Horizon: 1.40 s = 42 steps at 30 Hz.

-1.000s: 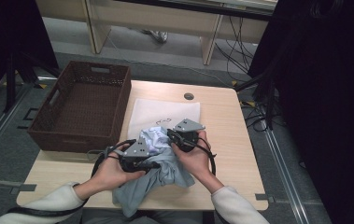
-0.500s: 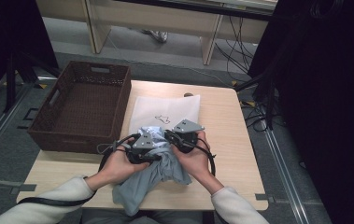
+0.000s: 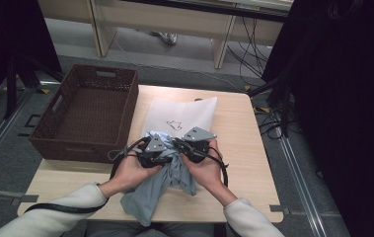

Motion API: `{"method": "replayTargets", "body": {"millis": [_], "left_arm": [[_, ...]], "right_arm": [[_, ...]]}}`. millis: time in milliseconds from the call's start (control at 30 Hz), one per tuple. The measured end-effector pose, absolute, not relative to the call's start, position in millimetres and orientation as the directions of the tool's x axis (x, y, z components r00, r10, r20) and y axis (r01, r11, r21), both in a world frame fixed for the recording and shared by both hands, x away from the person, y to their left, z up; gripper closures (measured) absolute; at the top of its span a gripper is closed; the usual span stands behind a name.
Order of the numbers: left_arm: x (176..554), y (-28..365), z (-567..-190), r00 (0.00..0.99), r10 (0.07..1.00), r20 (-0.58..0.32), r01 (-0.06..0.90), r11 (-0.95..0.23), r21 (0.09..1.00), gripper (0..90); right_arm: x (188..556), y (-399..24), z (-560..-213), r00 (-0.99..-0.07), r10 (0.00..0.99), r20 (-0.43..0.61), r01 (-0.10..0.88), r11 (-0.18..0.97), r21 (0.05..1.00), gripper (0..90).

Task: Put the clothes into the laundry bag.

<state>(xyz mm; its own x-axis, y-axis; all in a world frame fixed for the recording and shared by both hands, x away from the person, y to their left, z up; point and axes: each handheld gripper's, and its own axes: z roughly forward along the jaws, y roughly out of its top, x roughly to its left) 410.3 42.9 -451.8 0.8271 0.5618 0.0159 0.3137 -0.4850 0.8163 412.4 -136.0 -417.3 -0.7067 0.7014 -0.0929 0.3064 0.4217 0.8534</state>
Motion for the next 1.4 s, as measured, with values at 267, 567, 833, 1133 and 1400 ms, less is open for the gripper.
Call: {"method": "replayTargets", "body": {"millis": [267,567,833,1133,1400], "left_arm": [[422,38,-464,0.81,0.585,0.054,0.302,-0.494,0.816,75.6],[409,47,-463,0.822,0.565,0.072,0.268,-0.494,0.827,44.7],[368,79,-456,0.844,0.533,0.057,0.261,-0.502,0.824,29.2],[381,67,-490,0.852,0.524,0.016,0.344,-0.582,0.736,50.3],[389,58,-496,0.84,0.54,0.052,0.355,-0.62,0.7,79.5]], "right_arm": [[411,-134,-417,-0.718,0.691,-0.081,0.301,0.414,0.859,88.5],[414,-139,-416,-0.712,0.698,-0.08,0.313,0.418,0.853,88.4],[415,-140,-416,-0.701,0.708,-0.085,0.313,0.412,0.856,88.4],[414,-136,-417,-0.714,0.695,-0.082,0.317,0.425,0.848,88.4],[415,-136,-420,-0.716,0.692,-0.091,0.302,0.425,0.854,88.4]]}}
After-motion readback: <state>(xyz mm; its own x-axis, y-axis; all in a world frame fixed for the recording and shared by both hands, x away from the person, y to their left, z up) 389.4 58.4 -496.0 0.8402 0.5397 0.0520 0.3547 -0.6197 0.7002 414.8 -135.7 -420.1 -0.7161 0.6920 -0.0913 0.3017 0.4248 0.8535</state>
